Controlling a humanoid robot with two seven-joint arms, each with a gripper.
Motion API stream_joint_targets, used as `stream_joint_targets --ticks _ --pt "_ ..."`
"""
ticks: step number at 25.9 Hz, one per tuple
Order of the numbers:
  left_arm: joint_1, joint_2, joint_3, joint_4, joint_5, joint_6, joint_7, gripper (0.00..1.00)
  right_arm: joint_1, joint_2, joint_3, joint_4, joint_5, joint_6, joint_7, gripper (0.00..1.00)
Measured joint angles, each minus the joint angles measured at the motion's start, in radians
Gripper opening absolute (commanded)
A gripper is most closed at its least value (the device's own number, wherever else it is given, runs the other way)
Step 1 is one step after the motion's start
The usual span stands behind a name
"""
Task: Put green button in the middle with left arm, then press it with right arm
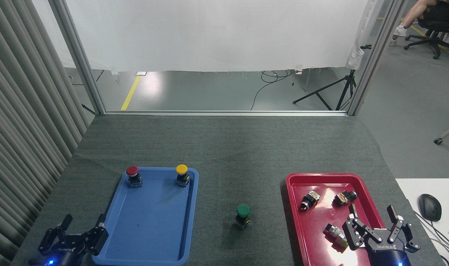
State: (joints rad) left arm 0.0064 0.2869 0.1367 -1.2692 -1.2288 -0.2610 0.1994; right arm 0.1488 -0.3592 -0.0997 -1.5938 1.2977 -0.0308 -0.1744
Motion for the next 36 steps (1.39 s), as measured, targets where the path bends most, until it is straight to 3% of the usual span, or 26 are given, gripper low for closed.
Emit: stream_joint_targets --ticks 36 --pt "0.023 0.011 0.02 -0.029 0.028 -0.038 0.007 0.99 0.0 0.001 -0.007 0.0 0.0 0.001 -0.001 1.0"
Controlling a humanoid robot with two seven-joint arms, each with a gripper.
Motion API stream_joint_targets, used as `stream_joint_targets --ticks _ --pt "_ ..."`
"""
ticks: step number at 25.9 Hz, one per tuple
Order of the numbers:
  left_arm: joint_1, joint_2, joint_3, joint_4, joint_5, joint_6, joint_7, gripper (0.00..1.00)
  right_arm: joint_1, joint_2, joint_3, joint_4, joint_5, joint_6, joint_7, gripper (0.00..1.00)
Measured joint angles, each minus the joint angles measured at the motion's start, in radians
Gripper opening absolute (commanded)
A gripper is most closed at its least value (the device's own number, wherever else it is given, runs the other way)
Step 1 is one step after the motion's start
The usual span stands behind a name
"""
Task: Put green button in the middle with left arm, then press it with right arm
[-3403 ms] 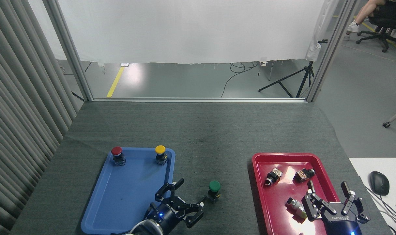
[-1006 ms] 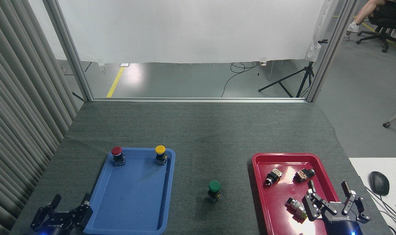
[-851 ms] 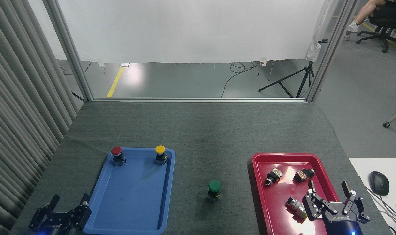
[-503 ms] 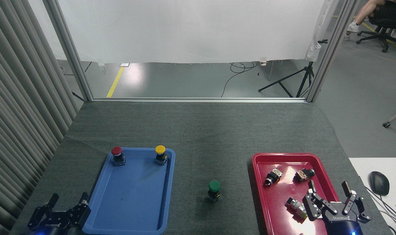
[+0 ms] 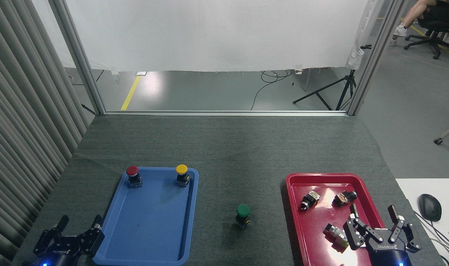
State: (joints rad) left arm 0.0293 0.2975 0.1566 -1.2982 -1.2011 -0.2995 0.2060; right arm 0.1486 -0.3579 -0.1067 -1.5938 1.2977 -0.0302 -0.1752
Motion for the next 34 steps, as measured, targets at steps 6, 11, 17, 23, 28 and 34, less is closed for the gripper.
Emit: stream_joint_targets --ticks 6,11,17,23,28,34 --pt "0.01 0.0 0.0 -0.046 0.001 0.004 -0.007 0.99 -0.001 0.003 -0.015 0.0 0.0 0.0 0.0 1.0" --pt "0.012 0.005 0.0 -0.05 0.002 0.004 -0.009 0.99 0.005 0.01 -0.017 0.0 -0.001 -0.001 -0.001 1.0" --pt "0.01 0.015 0.0 -0.049 0.003 0.001 -0.009 0.99 0.006 0.011 0.005 0.0 -0.001 -0.001 -0.003 1.0" --pt "0.01 0.022 0.001 -0.045 0.003 0.001 -0.009 0.99 -0.026 0.023 0.085 0.012 0.001 -0.041 -0.004 0.9" --pt "0.015 0.027 0.005 -0.047 0.004 0.001 -0.008 0.99 -0.064 0.098 0.18 0.031 0.029 -0.05 0.065 0.42" --pt "0.027 0.029 0.018 -0.052 0.004 -0.001 -0.008 0.99 -0.127 0.145 0.298 0.089 0.062 -0.043 0.103 0.02"
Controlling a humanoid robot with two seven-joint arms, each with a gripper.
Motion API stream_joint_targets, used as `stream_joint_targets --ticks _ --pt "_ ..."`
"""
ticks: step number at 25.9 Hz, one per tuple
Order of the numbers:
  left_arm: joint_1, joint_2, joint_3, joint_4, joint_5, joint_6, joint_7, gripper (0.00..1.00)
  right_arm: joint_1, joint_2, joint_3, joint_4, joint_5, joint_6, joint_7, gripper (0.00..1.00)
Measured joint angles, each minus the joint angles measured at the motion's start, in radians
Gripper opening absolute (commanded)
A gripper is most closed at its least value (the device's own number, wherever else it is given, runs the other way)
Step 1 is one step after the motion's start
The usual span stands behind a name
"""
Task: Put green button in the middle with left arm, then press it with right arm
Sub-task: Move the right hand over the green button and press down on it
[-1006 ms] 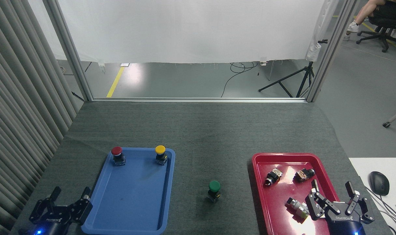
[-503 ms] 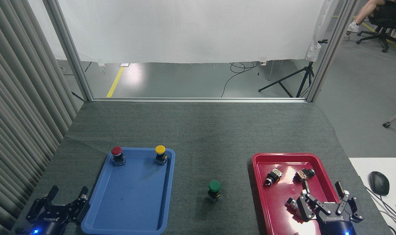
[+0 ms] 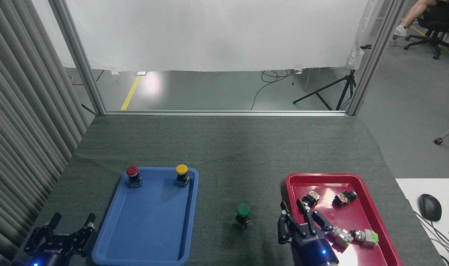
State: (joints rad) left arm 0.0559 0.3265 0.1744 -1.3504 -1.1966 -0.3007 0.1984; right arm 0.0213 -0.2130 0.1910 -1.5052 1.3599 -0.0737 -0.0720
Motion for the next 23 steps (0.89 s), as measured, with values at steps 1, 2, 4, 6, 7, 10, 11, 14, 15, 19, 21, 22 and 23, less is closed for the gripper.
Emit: stream_joint_targets --ticks 1,2,4,6,7,10,11,14,15,19,21,22,23 --pt "0.0 0.0 0.001 0.0 0.0 0.0 0.0 0.99 -0.015 0.005 0.022 0.018 0.008 0.004 0.001 0.02" --pt "0.001 0.0 0.001 0.0 0.0 0.0 0.0 0.99 -0.032 0.01 0.044 0.035 0.015 0.009 0.003 0.01" --pt "0.001 0.0 0.002 -0.001 0.0 0.0 0.0 0.99 -0.063 0.026 0.083 0.072 0.024 0.021 0.004 0.0" --pt "0.001 0.0 0.002 -0.001 0.0 0.0 0.0 0.99 -0.096 0.045 0.113 0.114 0.029 0.033 0.006 0.0" --pt "0.001 0.0 0.002 -0.001 0.0 0.0 0.0 0.99 -0.111 0.056 0.127 0.135 0.03 0.04 0.006 0.0" --pt "0.0 -0.001 0.002 -0.001 0.0 0.0 0.0 0.99 -0.158 0.086 0.171 0.203 0.034 0.064 0.007 0.0" --pt "0.0 -0.001 0.002 -0.001 0.0 0.0 0.0 0.99 -0.172 0.095 0.185 0.225 0.037 0.073 0.009 0.0" --pt "-0.001 -0.001 0.002 -0.001 0.0 0.0 -0.001 0.99 -0.207 0.12 0.223 0.297 0.048 0.096 0.01 0.0" --pt "-0.001 -0.001 0.003 -0.001 0.0 0.0 0.0 0.99 -0.217 0.128 0.232 0.32 0.051 0.101 0.01 0.0" --pt "-0.002 -0.001 0.003 -0.001 0.0 0.0 -0.001 0.99 -0.238 0.153 0.247 0.386 0.056 0.118 0.006 0.0" --pt "-0.002 -0.001 0.002 -0.001 0.0 0.0 -0.001 0.99 -0.242 0.156 0.249 0.404 0.057 0.127 0.003 0.0" --pt "-0.002 -0.001 0.002 -0.001 0.0 0.0 -0.001 0.99 -0.243 0.156 0.25 0.41 0.058 0.131 0.0 0.01" --pt "-0.002 -0.001 0.002 -0.001 0.0 0.0 -0.001 0.99 -0.243 0.156 0.25 0.414 0.058 0.134 -0.004 0.01"
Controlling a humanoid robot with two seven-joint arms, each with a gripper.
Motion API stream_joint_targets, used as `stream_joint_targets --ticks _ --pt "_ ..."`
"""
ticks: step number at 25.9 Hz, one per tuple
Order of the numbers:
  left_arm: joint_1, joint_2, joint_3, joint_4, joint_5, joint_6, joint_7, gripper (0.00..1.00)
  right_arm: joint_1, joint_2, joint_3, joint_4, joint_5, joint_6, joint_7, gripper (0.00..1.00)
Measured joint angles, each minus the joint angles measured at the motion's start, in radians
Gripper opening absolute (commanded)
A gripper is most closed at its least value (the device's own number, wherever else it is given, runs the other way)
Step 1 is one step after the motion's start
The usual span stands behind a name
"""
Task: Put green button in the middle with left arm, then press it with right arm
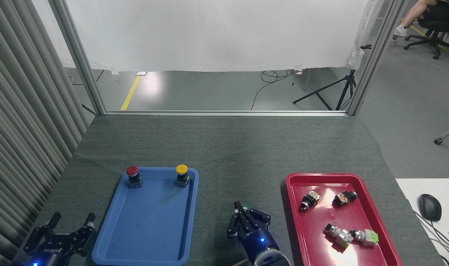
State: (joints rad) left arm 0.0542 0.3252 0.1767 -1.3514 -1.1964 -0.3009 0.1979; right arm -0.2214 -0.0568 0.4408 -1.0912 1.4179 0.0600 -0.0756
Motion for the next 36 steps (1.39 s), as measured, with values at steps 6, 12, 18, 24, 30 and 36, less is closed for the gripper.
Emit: stream_joint_targets --ticks 6,12,18,24,30,36 --pt "0.0 0.0 0.0 0.0 0.0 0.0 0.0 0.99 0.005 -0.002 0.0 0.015 0.001 0.008 -0.011 0.01" --pt "-0.004 0.001 0.0 0.001 0.0 0.0 -0.001 0.99 0.009 0.005 0.0 0.003 -0.002 0.014 -0.02 0.19" --pt "-0.006 0.001 0.0 0.002 0.0 0.0 -0.001 0.99 0.006 0.004 -0.019 -0.095 -0.005 0.013 -0.067 0.89" --pt "-0.007 0.001 0.0 0.003 0.0 0.001 -0.001 0.99 0.066 -0.048 -0.13 -0.235 -0.008 -0.009 -0.077 1.0" --pt "-0.007 0.001 0.0 0.006 0.0 0.001 -0.001 0.99 0.203 -0.191 -0.303 -0.373 -0.032 -0.026 -0.068 1.0" --pt "-0.011 0.001 0.0 0.007 0.0 0.001 -0.002 0.99 0.331 -0.246 -0.424 -0.454 -0.061 -0.026 -0.063 1.0"
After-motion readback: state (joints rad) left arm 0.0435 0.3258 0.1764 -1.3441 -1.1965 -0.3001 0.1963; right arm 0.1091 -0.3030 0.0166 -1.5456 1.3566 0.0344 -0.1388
